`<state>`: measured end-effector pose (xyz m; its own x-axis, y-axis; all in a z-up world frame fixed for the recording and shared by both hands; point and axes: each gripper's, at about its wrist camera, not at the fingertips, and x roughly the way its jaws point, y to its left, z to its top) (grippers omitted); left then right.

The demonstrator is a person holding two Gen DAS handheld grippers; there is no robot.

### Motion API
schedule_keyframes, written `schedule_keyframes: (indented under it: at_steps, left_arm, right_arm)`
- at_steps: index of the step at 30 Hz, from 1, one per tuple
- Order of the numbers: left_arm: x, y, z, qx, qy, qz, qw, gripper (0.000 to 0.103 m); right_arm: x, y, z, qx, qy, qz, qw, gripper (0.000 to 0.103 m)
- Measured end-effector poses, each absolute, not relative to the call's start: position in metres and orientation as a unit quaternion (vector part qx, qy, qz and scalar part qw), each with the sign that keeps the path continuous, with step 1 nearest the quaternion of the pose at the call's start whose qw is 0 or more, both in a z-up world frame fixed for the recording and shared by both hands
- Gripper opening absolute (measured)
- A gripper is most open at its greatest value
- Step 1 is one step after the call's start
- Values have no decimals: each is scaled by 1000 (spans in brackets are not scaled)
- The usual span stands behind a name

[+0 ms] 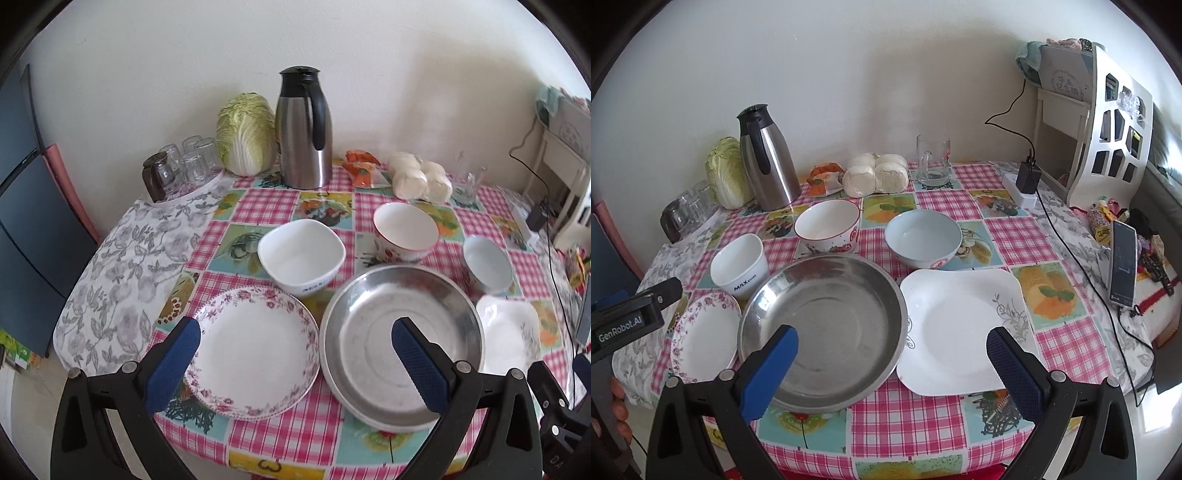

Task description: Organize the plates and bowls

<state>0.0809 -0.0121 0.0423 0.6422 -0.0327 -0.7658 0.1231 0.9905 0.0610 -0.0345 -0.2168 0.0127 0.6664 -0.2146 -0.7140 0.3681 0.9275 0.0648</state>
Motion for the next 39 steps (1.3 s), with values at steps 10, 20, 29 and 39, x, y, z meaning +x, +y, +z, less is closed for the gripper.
schedule_keyframes:
  at_steps: [10,20,29,39]
  left_arm:
    - [117,7,18,-15,433,6,901,103]
    - [146,41,-5,-46,429,41,901,103]
    - [150,108,-16,-102,428,98,893,103]
    - [152,179,-38,-202,461,107,857,103]
  right_arm:
    - [3,-223,10,122,357,-186,907,103]
    - [40,-211,-9,104,358,-171,912,103]
    - [60,-168,-35,75,379,-111,916,103]
    - [75,-103,-57,42,407,-34,912,103]
